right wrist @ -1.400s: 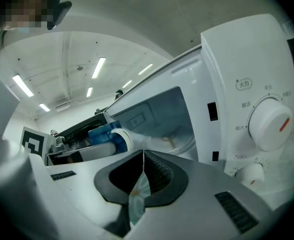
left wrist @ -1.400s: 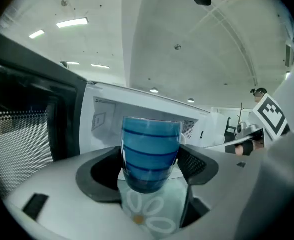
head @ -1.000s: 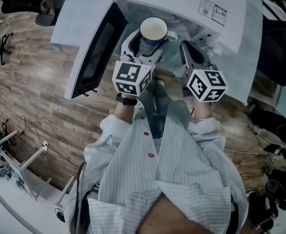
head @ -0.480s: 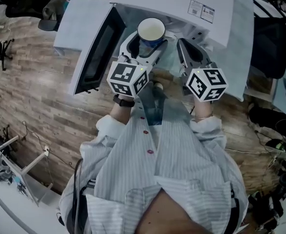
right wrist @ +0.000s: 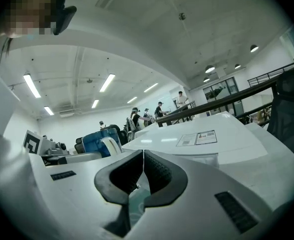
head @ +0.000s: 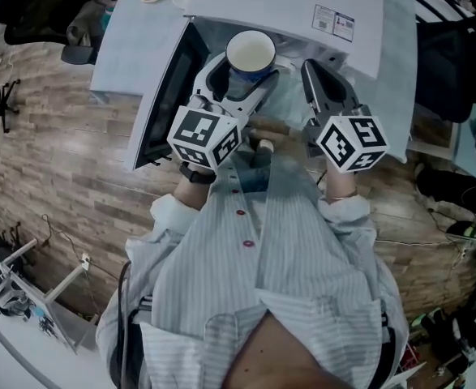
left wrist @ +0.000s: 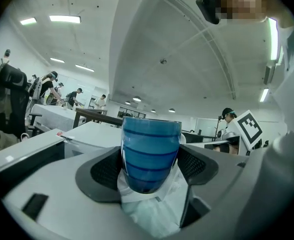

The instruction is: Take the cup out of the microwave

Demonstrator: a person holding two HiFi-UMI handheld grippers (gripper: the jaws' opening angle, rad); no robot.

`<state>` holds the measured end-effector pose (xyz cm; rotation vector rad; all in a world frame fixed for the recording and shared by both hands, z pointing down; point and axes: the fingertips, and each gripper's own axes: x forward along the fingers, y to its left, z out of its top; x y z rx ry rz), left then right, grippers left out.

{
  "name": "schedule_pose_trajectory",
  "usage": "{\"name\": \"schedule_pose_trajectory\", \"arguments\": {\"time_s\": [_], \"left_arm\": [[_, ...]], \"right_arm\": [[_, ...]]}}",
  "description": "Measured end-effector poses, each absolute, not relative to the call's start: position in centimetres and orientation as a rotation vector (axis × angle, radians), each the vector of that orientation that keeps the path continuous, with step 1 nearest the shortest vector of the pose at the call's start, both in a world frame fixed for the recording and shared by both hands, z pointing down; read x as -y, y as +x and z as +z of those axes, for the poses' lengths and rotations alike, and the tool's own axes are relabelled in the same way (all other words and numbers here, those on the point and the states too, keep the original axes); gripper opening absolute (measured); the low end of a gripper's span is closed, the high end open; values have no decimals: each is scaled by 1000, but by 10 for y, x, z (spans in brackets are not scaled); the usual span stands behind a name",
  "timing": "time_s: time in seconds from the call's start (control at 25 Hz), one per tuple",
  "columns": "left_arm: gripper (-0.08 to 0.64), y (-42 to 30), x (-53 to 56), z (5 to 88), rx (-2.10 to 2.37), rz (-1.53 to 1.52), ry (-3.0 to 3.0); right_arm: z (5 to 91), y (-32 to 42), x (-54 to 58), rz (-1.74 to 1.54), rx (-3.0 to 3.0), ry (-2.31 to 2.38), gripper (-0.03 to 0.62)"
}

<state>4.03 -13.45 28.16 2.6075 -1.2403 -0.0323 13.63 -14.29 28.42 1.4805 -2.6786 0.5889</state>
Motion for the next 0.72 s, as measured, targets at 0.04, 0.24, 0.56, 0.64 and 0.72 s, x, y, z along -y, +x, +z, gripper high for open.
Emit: {"name": "schedule_pose_trajectory", "arguments": {"time_s": [0.04, 0.24, 0.56, 0.64, 0.72], "left_arm": [[362, 39, 135, 279, 1239, -29, 2624], [362, 39, 134, 271, 1222, -32, 2660], [362, 47, 135, 268, 1204, -69, 2666], [362, 49, 136, 267, 1201, -73, 2668], [362, 52, 136, 266, 1197, -77, 2671]], "right_arm": [[281, 136, 144, 582, 2682, 1490, 34], [275, 138, 146, 589, 2685, 1523, 34], [273, 144, 146, 573, 2681, 1514, 34], [271, 146, 146, 565, 2684, 1510, 34], [270, 148, 146, 557, 2685, 1508, 34]]}}
